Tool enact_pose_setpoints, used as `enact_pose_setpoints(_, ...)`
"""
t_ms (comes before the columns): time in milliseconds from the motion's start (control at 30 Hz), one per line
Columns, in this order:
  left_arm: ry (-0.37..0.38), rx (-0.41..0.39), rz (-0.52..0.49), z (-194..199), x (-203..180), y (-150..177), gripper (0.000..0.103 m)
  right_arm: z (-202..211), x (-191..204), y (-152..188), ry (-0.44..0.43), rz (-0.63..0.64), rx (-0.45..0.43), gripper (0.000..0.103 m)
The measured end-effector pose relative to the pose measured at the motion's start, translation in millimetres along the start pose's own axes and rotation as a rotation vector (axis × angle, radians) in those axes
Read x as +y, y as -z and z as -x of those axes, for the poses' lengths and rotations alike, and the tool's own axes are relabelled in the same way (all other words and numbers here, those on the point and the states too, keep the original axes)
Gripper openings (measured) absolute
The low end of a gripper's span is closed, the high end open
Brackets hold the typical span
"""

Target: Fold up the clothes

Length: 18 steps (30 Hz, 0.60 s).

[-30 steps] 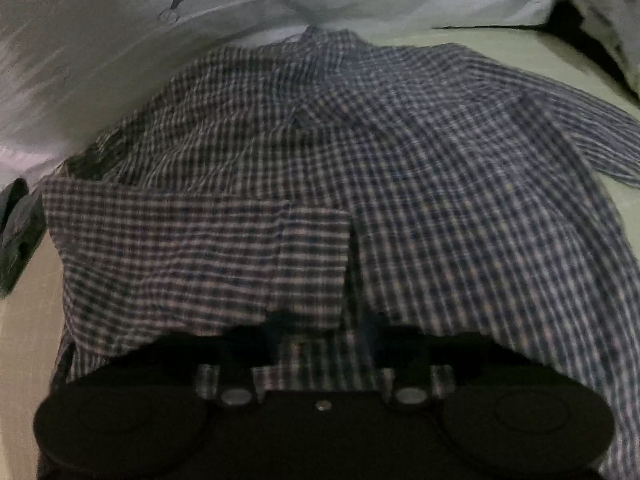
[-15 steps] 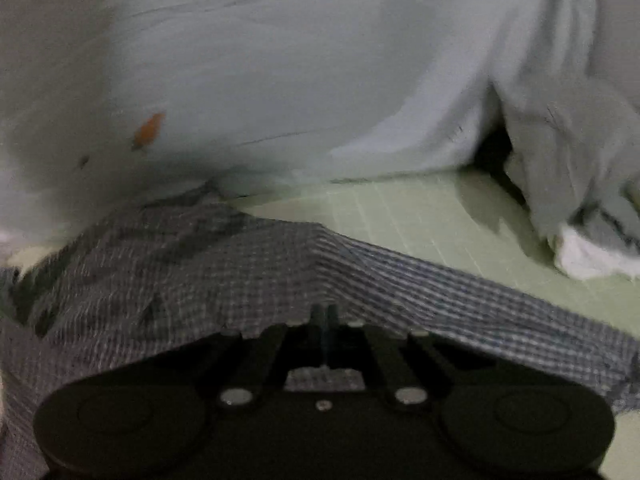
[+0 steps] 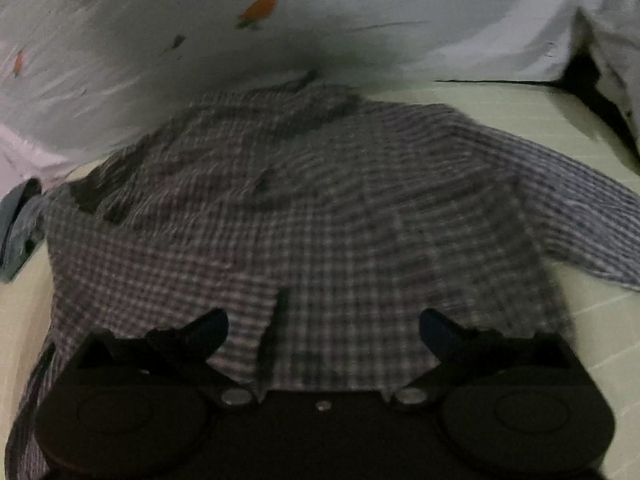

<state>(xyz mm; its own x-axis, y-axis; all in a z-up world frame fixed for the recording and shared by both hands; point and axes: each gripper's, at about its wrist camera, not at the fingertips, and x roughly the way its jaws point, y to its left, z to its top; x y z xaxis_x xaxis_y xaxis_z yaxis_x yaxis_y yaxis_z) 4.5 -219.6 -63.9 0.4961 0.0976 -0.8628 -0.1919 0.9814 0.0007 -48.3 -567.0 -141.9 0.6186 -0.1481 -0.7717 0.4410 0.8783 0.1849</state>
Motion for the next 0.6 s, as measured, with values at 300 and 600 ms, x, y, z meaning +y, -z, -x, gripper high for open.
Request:
enact_pose_setpoints(300,0.038,0.079,-0.074,-33.0,12.6,-20.3,0.087,-25.6,45.9,7.2,0.012,0.02,0.084,0.086)
enact_pose_setpoints(600,0.075,0.1,-0.141,-56.8,19.4,-44.3,0.087,-30.3,72.8,17.4,0.049,0.025,0.095,0.033)
